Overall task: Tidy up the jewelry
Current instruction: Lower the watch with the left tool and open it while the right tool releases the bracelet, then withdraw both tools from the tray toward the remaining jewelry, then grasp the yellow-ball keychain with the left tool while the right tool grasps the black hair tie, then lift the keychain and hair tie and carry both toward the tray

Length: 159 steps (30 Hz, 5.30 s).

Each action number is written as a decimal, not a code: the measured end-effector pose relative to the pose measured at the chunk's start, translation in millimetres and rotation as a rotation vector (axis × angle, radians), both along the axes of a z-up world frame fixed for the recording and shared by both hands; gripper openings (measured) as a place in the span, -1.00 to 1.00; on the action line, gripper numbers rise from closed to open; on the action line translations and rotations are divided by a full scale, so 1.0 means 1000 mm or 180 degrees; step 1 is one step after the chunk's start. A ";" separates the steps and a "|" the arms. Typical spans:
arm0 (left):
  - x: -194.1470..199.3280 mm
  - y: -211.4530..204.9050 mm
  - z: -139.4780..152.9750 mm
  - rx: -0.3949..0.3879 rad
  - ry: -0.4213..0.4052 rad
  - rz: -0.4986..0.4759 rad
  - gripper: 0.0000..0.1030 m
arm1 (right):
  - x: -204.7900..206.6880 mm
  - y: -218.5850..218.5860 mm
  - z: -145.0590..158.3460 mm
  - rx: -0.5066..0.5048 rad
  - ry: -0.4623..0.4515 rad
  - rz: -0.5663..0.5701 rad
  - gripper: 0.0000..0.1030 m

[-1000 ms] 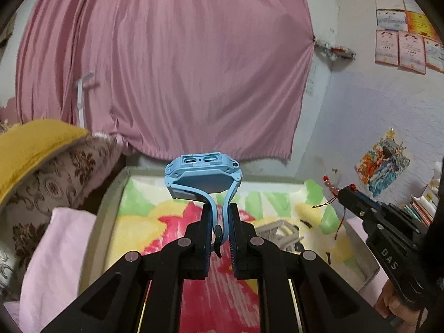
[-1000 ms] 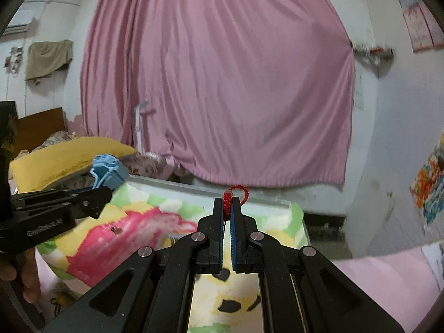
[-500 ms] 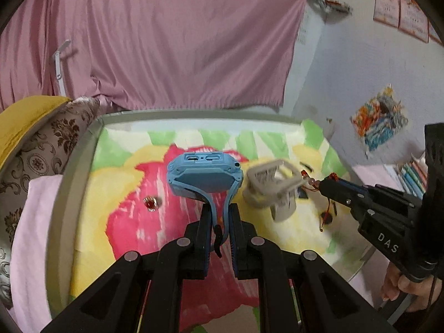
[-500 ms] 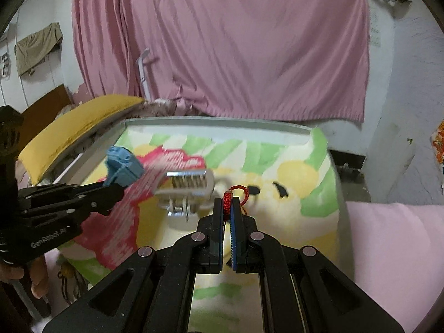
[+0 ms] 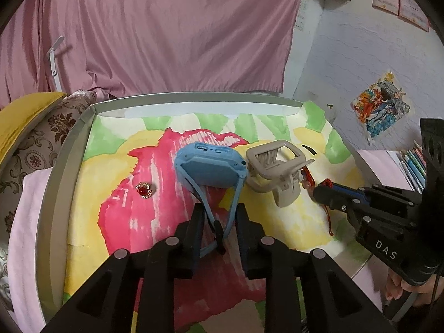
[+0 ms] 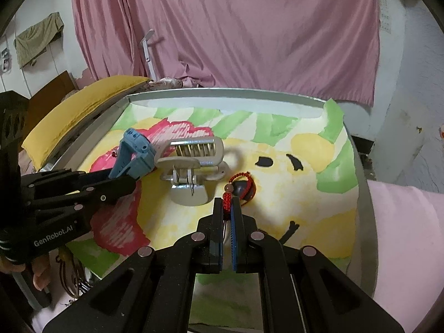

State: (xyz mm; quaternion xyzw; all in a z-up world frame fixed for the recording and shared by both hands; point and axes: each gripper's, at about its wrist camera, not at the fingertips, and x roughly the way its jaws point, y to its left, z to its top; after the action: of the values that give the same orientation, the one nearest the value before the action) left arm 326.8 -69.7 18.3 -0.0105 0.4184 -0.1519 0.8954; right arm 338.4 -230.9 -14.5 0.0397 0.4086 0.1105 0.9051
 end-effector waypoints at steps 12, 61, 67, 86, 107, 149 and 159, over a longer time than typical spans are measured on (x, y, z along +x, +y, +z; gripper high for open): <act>-0.022 0.010 0.014 -0.0121 -0.0256 0.0114 -0.27 | -0.031 -0.005 0.018 0.0057 -0.0334 -0.0120 -0.18; -0.181 0.074 0.012 -0.0214 -0.0592 0.0402 0.99 | -0.185 0.000 0.043 0.0072 -0.0870 0.0163 0.96; -0.163 0.073 0.003 -0.0314 -0.0317 0.0328 0.62 | -0.162 0.009 0.027 -0.0001 -0.0464 0.0340 0.65; -0.100 0.059 -0.008 -0.0272 0.0141 0.0150 -0.12 | -0.102 0.026 0.009 -0.0121 0.0029 0.0490 -0.29; -0.104 0.054 -0.008 -0.0235 0.0127 0.0074 -0.52 | -0.104 0.040 0.006 -0.0311 0.0085 0.0886 -0.88; -0.133 0.050 0.063 -0.0532 -0.0951 0.0289 -0.52 | -0.158 -0.008 0.084 0.0408 -0.1184 0.0172 -0.91; -0.093 0.039 0.080 -0.0393 -0.1681 0.0548 -0.52 | -0.110 0.003 0.097 0.0512 -0.1649 -0.0259 -0.91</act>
State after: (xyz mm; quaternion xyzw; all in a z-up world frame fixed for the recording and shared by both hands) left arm 233.6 -30.9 98.0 -0.0606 0.1583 -0.0980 0.9807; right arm 228.1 -228.3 82.4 0.0983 0.1514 0.1125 0.9771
